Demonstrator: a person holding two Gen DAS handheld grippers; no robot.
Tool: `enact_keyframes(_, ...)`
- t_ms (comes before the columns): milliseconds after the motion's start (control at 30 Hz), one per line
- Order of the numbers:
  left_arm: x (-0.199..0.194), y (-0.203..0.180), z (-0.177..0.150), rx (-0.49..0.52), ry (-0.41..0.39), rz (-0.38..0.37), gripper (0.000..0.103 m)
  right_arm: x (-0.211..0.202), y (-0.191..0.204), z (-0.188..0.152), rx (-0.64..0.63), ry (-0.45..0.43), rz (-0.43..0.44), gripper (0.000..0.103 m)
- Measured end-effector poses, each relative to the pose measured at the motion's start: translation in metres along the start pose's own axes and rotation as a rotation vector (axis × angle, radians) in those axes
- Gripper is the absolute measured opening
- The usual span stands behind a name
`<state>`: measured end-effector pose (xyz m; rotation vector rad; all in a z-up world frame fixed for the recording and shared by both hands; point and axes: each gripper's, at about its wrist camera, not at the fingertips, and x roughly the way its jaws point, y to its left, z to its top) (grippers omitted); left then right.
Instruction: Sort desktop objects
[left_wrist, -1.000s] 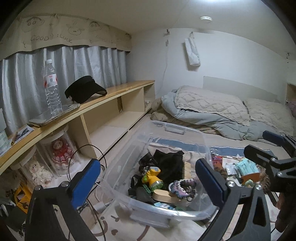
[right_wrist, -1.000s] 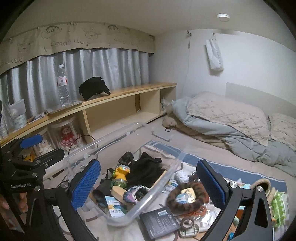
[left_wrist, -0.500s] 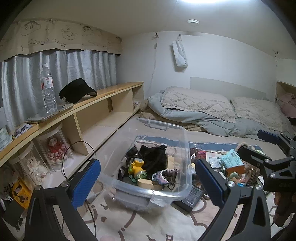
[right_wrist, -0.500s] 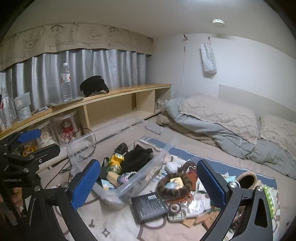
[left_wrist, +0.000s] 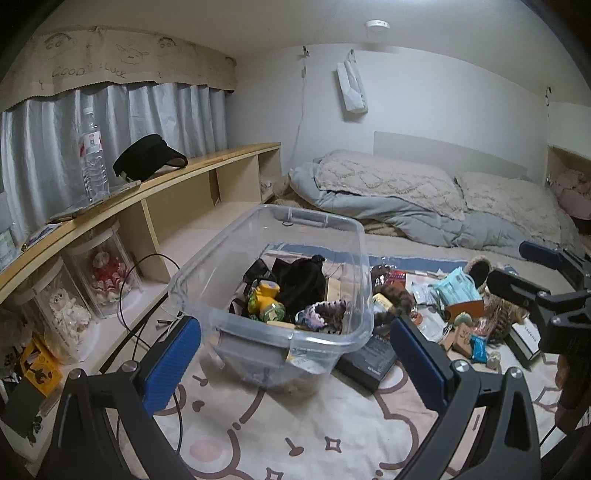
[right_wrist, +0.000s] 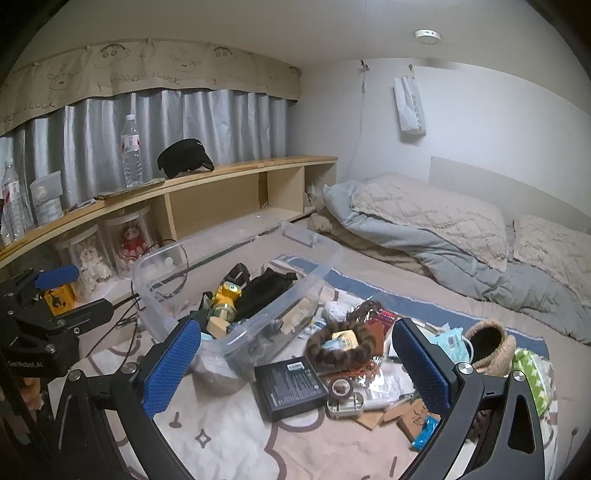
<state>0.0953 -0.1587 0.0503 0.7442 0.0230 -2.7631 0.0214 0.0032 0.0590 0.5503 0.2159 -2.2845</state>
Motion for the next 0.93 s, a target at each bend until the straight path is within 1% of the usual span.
enact_keyframes(200,0.006,-0.002,-0.006,0.015,0.023,0.011,0.103,0.002,0.002,-0.007,-0.016,0.018,-0.007,0.103)
enact_keyframes(933,0.007,-0.001,-0.007,0.017,0.012,0.012,0.103,0.008,0.003,-0.013,-0.030,0.055,-0.006,0.103)
